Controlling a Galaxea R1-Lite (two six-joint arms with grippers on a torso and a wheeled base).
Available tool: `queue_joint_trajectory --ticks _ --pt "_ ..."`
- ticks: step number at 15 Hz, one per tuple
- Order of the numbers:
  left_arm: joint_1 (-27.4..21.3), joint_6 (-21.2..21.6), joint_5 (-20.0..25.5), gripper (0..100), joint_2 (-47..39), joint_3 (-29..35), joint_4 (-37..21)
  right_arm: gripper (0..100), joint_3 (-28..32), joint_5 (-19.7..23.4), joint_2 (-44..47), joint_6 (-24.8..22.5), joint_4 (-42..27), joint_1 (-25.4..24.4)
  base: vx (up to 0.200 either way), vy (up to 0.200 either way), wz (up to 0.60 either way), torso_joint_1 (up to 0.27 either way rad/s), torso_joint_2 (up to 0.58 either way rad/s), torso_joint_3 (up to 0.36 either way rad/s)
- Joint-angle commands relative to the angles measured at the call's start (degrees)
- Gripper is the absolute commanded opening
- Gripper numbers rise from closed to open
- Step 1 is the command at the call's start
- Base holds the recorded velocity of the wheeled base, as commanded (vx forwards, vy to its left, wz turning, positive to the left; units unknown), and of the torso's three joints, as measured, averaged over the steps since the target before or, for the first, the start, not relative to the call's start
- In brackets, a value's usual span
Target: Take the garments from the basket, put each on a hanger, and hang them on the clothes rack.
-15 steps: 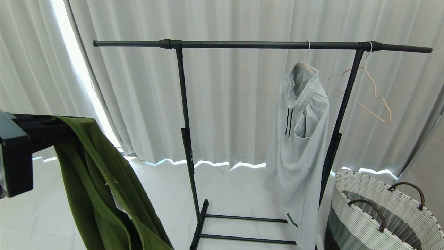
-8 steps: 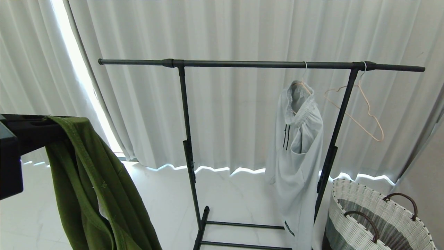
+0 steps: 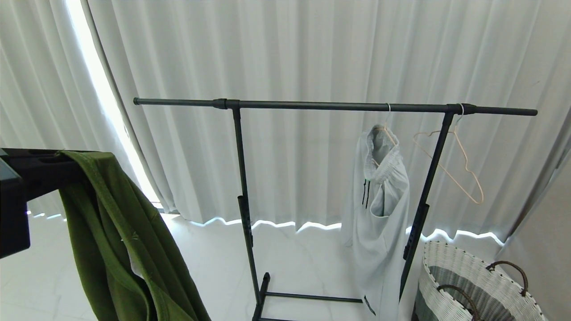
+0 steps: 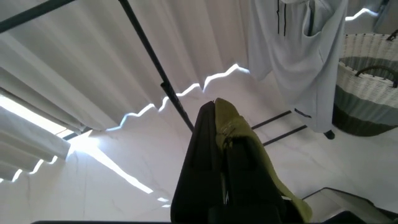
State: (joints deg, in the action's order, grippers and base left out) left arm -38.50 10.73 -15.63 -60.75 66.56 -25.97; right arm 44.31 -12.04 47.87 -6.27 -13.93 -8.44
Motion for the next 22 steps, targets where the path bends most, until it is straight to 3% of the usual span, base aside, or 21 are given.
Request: queue_joint_trajectory --ticks 1,5,17,22 --pt "0.0 0.0 0.0 0 -0.1 -0.5 0.6 100 -2.6 0.8 -0.9 0.0 1.4 0.0 0.000 0.000 0.00 0.056 -0.13 -0.076" --pt "0.0 0.1 -1.2 0 0.0 -1.8 1.0 100 -10.5 1.2 -4.8 -0.4 7.8 -0.1 0.000 0.000 0.00 0.009 -0.02 -0.010" --pt "0.0 0.1 -1.6 0 0.6 -2.0 1.0 100 -10.4 1.3 -5.0 -0.2 7.6 0.0 0.000 -0.200 0.00 0.004 0.00 0.002" --pt "0.0 0.0 -1.6 0 0.9 -2.0 1.2 100 -9.9 3.5 -3.9 -0.2 7.6 0.0 0.000 0.000 0.00 0.000 0.00 0.000"
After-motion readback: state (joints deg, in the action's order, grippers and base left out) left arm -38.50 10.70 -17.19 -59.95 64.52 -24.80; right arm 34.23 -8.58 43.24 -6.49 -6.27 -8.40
